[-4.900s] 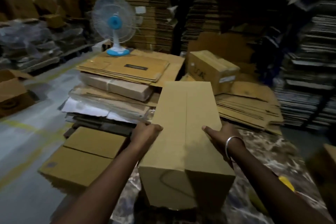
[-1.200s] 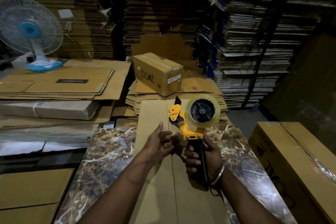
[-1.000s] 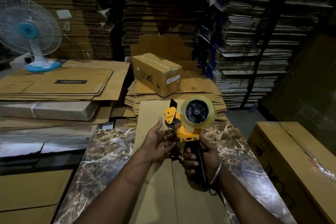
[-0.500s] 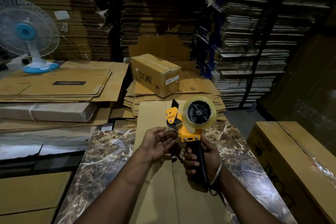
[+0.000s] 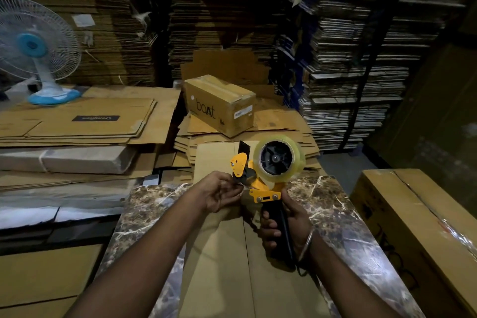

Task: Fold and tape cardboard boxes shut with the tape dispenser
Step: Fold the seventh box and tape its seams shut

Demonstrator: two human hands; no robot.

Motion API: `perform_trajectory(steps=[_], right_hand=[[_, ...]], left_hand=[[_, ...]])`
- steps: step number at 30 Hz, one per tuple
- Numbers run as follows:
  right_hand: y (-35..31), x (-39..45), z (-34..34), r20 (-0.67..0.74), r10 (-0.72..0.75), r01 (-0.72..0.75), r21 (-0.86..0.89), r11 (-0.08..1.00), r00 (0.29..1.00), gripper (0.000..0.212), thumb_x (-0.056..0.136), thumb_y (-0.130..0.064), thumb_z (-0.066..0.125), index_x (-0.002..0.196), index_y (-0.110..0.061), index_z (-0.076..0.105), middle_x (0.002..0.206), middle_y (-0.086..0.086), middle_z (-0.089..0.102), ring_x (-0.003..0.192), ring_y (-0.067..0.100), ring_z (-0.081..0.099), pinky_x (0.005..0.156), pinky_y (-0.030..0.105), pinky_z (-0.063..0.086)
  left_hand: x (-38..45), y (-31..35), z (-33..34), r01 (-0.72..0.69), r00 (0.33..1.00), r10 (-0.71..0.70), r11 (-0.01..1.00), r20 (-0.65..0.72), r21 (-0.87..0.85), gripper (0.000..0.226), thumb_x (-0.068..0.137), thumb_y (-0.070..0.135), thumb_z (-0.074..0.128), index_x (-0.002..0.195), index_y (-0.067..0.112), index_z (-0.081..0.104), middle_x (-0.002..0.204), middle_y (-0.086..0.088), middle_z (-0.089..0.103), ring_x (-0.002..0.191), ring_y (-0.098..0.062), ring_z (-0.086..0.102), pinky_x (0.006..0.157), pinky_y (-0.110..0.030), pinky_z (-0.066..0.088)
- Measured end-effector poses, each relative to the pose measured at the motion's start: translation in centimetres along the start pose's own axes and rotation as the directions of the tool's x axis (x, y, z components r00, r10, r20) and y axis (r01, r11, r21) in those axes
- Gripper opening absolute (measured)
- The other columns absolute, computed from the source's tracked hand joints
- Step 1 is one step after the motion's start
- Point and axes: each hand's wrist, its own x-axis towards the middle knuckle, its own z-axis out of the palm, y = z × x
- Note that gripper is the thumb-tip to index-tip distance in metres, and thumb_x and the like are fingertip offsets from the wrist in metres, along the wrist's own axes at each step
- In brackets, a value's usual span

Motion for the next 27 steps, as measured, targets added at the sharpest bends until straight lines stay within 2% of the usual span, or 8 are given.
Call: perform_trajectory(steps=[3,6,10,14,17,20,23,27], right_hand=[[0.1,0.0,0.2,-0.031,-0.002,0.002,-0.028,1.000,1.000,0.075,0.049,-0.071,0.086,0.076,-0.008,0.056,0.059,0.000,0.039,0.043,0.013,0.038,0.046,0.023,0.030],[0.4,0.2,0.2,-0.047,-0.014,0.012,-0.045,0.999,0.999,0.074,0.054,-0.073,0.083,0.077,-0.008,0.056,0.060,0.000,0.038,0.044,0.012,0.037,0.046,0.023,0.030],[0.5,0.2,0.4,-0.100,-0.051,0.042,-0.093,0.995,0.994,0.072,0.060,-0.077,0.076,0.076,-0.010,0.057,0.062,0.000,0.036,0.045,0.012,0.036,0.046,0.024,0.028],[0.4,0.1,1.4,-0.199,-0.071,0.048,-0.116,0.992,0.977,0.066,0.068,-0.076,0.066,0.073,-0.011,0.058,0.062,0.001,0.037,0.045,0.012,0.034,0.047,0.024,0.026],[0.4,0.3,2.4,-0.272,-0.087,0.044,-0.162,0.986,0.958,0.064,0.075,-0.075,0.063,0.070,-0.012,0.058,0.062,0.001,0.038,0.046,0.013,0.033,0.049,0.026,0.025],[0.2,1.0,3.2,-0.320,-0.118,0.060,-0.185,0.981,0.940,0.059,0.073,-0.072,0.059,0.068,-0.013,0.057,0.061,0.002,0.039,0.045,0.014,0.033,0.048,0.024,0.026],[-0.2,2.3,3.8,-0.360,-0.154,0.090,-0.188,0.978,0.920,0.057,0.077,-0.070,0.058,0.066,-0.014,0.057,0.060,0.003,0.039,0.044,0.015,0.033,0.047,0.023,0.026],[-0.9,4.8,4.2,-0.439,-0.129,0.058,-0.170,0.984,0.889,0.058,0.081,-0.072,0.056,0.072,-0.015,0.053,0.059,0.001,0.040,0.043,0.014,0.033,0.047,0.024,0.026]], left_hand=[[0.2,0.5,-0.5,0.007,1.000,-0.006,0.995,-0.008,0.097,0.016,0.093,0.006,0.052,0.081,0.004,0.063,0.068,-0.005,0.069,0.059,-0.012,0.070,0.062,-0.028,0.061],[0.7,1.2,-0.9,0.010,1.000,-0.007,0.993,-0.020,0.116,0.019,0.095,0.004,0.051,0.079,0.003,0.061,0.054,-0.004,0.065,0.051,-0.011,0.068,0.060,-0.029,0.060],[1.6,1.8,-1.0,0.079,0.997,-0.079,0.984,-0.005,0.161,0.023,0.099,0.005,0.047,0.082,0.000,0.061,0.062,-0.009,0.070,0.050,-0.013,0.069,0.051,-0.027,0.059],[3.2,2.7,-1.0,0.063,0.998,-0.061,0.941,-0.016,0.334,0.022,0.097,-0.001,0.048,0.079,-0.002,0.061,0.058,-0.009,0.065,0.046,-0.011,0.063,0.047,-0.022,0.056],[5.0,3.6,-0.7,-0.010,0.992,0.072,0.861,-0.102,0.508,0.018,0.090,-0.005,0.055,0.073,-0.001,0.062,0.062,-0.013,0.065,0.046,-0.014,0.060,0.049,-0.022,0.054],[6.4,4.8,-0.3,-0.074,0.981,0.167,0.780,-0.093,0.621,0.025,0.085,-0.003,0.059,0.061,0.004,0.059,0.052,-0.011,0.054,0.039,-0.015,0.053,0.048,-0.025,0.051],[8.3,6.5,-0.2,-0.144,0.962,0.269,0.621,-0.037,0.770,0.029,0.078,-0.002,0.059,0.050,0.005,0.055,0.049,-0.012,0.049,0.038,-0.021,0.043,0.042,-0.025,0.037],[12.3,8.8,0.0,-0.233,0.905,0.423,0.400,0.047,0.886,0.022,0.081,0.001,0.057,0.060,0.007,0.063,0.052,-0.009,0.047,0.051,-0.022,0.043,0.058,-0.033,0.037]])
